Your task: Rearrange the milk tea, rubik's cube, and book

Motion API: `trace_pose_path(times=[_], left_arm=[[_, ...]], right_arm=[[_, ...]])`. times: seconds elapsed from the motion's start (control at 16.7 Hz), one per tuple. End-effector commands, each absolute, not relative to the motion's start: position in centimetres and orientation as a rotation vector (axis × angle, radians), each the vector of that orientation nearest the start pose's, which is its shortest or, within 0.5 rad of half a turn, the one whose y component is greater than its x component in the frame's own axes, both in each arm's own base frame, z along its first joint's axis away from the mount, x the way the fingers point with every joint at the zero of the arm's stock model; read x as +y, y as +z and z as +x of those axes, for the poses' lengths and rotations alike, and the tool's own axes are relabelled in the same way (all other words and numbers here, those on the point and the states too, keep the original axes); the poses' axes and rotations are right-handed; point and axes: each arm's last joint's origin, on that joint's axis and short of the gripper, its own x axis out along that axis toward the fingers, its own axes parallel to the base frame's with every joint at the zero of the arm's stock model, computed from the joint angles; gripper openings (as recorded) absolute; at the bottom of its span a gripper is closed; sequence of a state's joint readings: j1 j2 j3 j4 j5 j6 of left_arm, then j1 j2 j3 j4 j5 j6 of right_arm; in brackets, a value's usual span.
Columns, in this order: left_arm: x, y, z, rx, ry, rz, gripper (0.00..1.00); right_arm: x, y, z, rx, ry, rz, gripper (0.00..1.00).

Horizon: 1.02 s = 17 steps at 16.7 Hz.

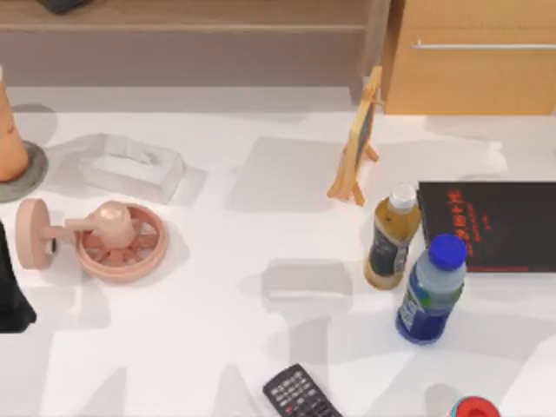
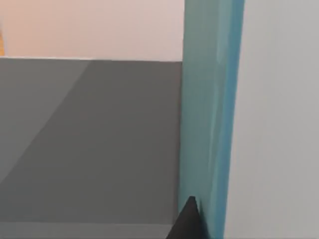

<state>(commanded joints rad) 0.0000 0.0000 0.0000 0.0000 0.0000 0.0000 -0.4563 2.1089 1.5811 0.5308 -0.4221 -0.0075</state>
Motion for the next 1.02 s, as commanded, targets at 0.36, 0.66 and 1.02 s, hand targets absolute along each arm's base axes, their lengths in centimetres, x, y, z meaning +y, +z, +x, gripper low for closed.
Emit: trace_pose_path(times=[0.36,0.66,1.02], left_arm=[[-0.1,16.0,10.6,0.0,0.0,0.0,1.0],[-0.1,16.0,10.6,0.0,0.0,0.0,1.0],[-0.1,16.0,10.6,0.0,0.0,0.0,1.0]], right_arm=[[-20.1,25.9,45.3,0.003,-0.005,-0.02,0.0],[-18.4,30.8,42.7,-0.092,-0.071,0.097,0.0],[-9.2,40.4,36.0,-0.392,-0.007,0.548,0.0]])
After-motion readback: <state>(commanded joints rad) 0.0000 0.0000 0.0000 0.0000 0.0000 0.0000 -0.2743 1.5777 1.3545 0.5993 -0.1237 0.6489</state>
